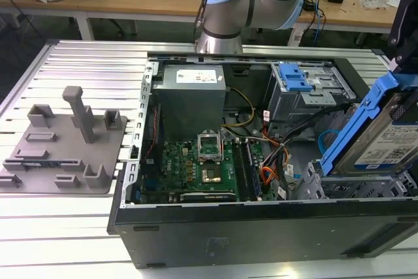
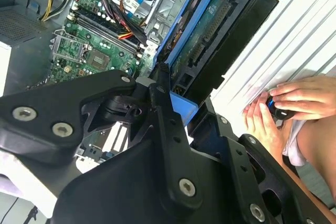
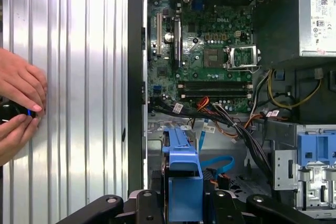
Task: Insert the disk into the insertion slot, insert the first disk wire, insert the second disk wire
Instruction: 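Insert the disk into the insertion slot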
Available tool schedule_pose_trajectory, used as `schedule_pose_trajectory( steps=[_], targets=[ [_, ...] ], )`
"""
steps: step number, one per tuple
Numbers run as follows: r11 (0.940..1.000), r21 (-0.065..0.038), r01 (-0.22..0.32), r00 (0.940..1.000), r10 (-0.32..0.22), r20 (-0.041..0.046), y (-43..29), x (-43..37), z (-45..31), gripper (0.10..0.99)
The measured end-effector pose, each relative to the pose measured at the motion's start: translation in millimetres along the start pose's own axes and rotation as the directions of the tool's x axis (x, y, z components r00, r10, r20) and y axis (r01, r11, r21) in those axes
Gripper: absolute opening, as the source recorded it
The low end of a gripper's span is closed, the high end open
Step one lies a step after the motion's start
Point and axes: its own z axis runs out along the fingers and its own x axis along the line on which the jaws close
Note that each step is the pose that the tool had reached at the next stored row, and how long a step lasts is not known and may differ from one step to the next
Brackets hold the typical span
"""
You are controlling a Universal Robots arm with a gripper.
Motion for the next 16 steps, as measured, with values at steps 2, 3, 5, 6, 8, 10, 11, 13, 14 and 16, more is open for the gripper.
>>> schedule_pose_trajectory(
  steps=[2, 3, 5, 6, 8, 10, 11, 13, 14, 16],
  targets=[
    [1.0000, 0.000, -0.004, 1.0000, 0.004, -0.0005, -1.1, 0.0, 0.1, 0.365],
    [1.0000, 0.000, -0.006, 1.0000, 0.006, -0.0005, -1.2, 0.0, 0.3, 0.365],
    [0.9999, 0.000, -0.010, 0.9999, 0.010, -0.0003, -1.6, 0.0, 0.6, 0.365],
    [0.9999, 0.000, -0.010, 0.9999, 0.010, -0.0003, -1.7, 0.0, 0.6, 0.365],
    [0.9999, 0.000, -0.010, 0.9999, 0.010, 0.0000, -2.0, 0.0, 0.7, 0.365],
    [0.9999, 0.000, -0.010, 0.9999, 0.010, 0.0002, -2.0, -0.2, 0.8, 0.365],
    [0.9999, 0.000, -0.010, 0.9999, 0.010, 0.0001, -2.1, -0.9, 0.9, 0.365],
    [0.9999, 0.000, -0.010, 0.9999, 0.010, 0.0000, -2.6, -5.8, 1.4, 0.365],
    [0.9999, 0.000, -0.010, 0.9999, 0.010, 0.0000, -2.9, -7.4, 1.7, 0.365],
    [0.9999, 0.000, -0.010, 0.9999, 0.010, -0.0002, -3.4, -11.9, 2.2, 0.365]
  ],
)
